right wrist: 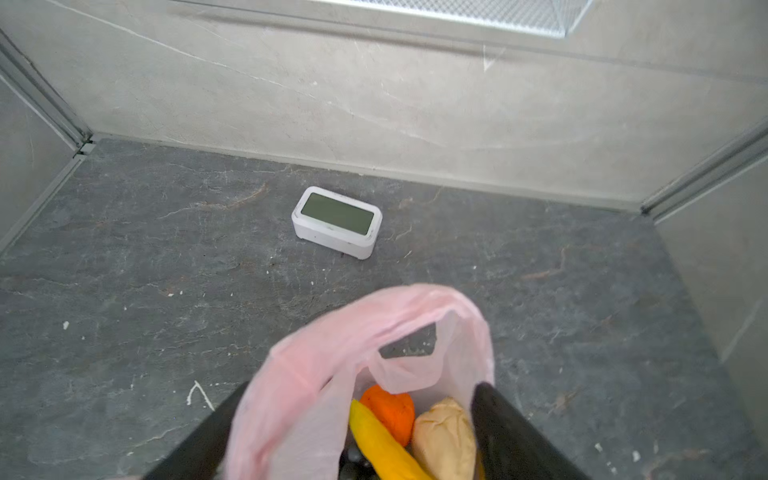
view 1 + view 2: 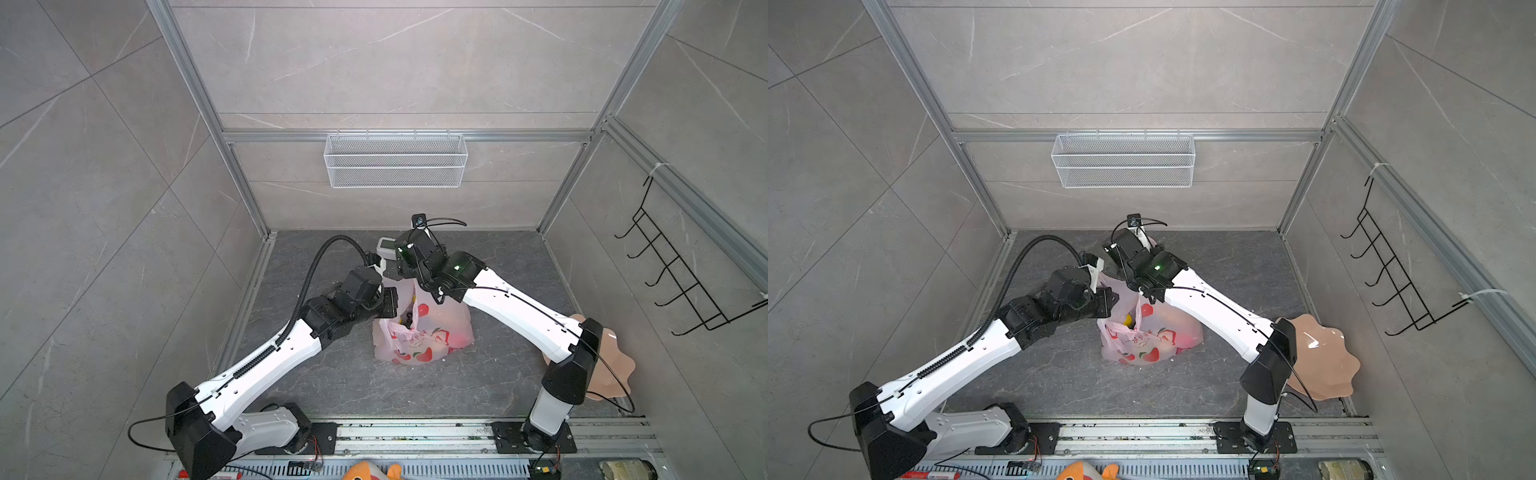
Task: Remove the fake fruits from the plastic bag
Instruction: 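Grasp the bag's other handle with the left gripper while the right gripper holds, then pull the bag handles apart with both grippers and lower the bag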
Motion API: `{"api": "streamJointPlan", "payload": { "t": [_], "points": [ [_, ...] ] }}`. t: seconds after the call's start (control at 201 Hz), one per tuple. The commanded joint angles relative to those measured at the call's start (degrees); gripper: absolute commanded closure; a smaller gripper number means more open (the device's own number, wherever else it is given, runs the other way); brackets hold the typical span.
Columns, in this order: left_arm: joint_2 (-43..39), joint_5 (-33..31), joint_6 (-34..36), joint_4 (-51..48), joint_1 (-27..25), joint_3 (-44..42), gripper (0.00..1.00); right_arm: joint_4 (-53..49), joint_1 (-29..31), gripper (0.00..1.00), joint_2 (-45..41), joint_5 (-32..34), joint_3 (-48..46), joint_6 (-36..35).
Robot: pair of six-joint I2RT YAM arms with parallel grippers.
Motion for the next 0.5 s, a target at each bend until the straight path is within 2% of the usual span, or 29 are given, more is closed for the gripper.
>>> {"api": "streamJointPlan", "payload": {
  "t": [0.0, 0.02, 0.025, 0.04, 0.095, 0.229, 0.418, 0.498],
  "points": [
    [-2.2, -0.6, 1.3, 0.3, -0.2, 1.4, 1.0, 0.1, -0.5, 0.43, -2.0, -0.7, -1.4, 0.6],
    [-2.3, -1.3, 1.1, 0.0, -0.1, 1.4, 1.0, 0.6, -0.5, 0.48, -2.6, -0.8, -2.3, 0.7],
    [-2.3, -1.4, 1.1, 0.0, -0.1, 1.3, 1.0, 0.7, -0.5, 0.52, -2.8, -0.8, -2.5, 0.7],
    [-2.5, -2.0, 1.0, -0.2, -0.1, 1.3, 1.0, 1.2, -0.5, 0.55, -3.3, -1.0, -3.2, 0.7],
    [-2.8, -3.1, 0.8, -0.8, 0.2, 1.2, 1.0, 3.5, -0.5, 0.78, -5.6, -1.7, -6.1, 0.5],
    [-2.5, 2.1, -0.7, -2.4, 5.7, 1.7, 1.0, 7.2, -0.8, 1.0, -10.6, -2.2, -11.1, 0.5],
    [-3.8, 3.4, -1.7, -5.1, 14.7, 2.4, 1.0, 13.7, -4.2, 1.0, -15.4, -6.8, -15.4, 2.9],
    [-2.9, 6.3, -3.6, -3.3, 19.0, 3.1, 1.0, 17.6, -6.6, 1.0, -16.1, -12.0, -16.0, 5.8]
  ]
}}
